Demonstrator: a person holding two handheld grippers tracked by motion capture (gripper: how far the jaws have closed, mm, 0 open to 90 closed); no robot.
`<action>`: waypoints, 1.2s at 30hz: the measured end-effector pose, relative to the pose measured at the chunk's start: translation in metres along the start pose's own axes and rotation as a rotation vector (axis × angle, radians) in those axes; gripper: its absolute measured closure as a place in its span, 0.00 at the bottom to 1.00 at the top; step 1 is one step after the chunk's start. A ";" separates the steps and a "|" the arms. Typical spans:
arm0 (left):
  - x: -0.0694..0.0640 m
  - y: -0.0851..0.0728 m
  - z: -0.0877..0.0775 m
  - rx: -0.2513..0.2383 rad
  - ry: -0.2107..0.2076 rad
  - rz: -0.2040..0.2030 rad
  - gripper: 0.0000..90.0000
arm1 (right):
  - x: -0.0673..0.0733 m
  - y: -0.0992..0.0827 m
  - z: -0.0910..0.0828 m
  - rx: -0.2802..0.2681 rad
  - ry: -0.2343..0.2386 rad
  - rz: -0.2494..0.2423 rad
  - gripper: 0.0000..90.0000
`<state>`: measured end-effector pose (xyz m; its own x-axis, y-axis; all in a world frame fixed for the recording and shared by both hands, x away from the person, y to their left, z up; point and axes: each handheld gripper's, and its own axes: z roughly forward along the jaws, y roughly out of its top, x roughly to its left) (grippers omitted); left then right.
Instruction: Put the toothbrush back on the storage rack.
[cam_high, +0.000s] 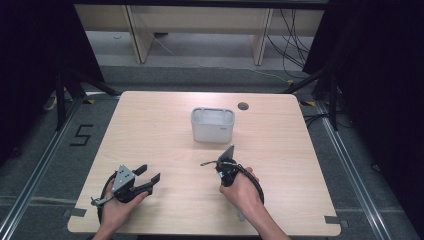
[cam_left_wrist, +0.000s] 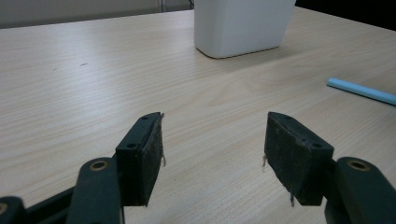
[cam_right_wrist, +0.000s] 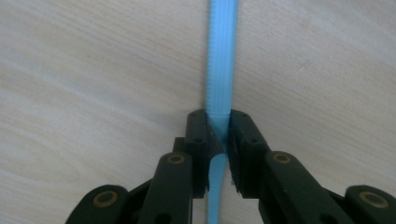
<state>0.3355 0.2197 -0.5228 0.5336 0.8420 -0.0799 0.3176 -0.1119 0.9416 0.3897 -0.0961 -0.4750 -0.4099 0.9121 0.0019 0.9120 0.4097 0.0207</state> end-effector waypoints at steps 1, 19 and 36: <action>0.000 0.000 -0.001 0.011 0.007 0.001 0.41 | 0.000 -0.001 0.001 -0.020 -0.013 -0.025 0.88; -0.021 0.009 0.000 -0.001 -0.123 0.094 0.43 | -0.029 -0.030 -0.019 -0.142 -0.057 -0.901 0.88; -0.060 0.021 0.006 0.051 -0.387 0.174 0.45 | -0.024 -0.035 -0.033 -0.039 -0.078 -1.279 0.88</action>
<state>0.3148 0.1643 -0.5005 0.8345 0.5490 -0.0479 0.2303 -0.2685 0.9354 0.3668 -0.1322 -0.4429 -0.9865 -0.1300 -0.0992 -0.1300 0.9915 -0.0062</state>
